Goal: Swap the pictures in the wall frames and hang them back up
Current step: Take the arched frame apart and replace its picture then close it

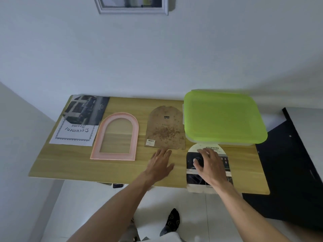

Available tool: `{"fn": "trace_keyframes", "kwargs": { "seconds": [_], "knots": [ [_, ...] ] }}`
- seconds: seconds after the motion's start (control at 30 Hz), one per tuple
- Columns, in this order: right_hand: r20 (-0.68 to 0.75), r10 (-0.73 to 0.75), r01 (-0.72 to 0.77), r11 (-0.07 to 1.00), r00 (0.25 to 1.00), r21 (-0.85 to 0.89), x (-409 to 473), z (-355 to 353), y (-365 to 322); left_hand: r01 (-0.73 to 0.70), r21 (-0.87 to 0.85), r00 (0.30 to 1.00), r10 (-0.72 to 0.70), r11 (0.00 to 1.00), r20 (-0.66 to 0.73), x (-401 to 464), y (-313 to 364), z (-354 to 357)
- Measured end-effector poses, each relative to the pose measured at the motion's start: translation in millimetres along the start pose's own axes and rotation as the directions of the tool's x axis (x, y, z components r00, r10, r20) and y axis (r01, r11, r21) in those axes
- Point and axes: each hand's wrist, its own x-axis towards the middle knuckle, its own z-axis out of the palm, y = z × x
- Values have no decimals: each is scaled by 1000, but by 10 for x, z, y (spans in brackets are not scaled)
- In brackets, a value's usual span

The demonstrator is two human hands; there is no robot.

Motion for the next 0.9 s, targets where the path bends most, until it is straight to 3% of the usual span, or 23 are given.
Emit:
{"fn": "trace_keyframes", "kwargs": {
  "seconds": [0.57, 0.9],
  "knots": [
    [143, -219, 209, 974, 965, 83, 1263, 568, -2579, 355, -142, 911, -376, 924, -169, -310, -2419, -1226],
    [344, -283, 283, 958, 896, 49, 1986, 1175, -4062, 455, -107, 872, -467, 884, -150, -286, -3741, -1649]
  ]
}}
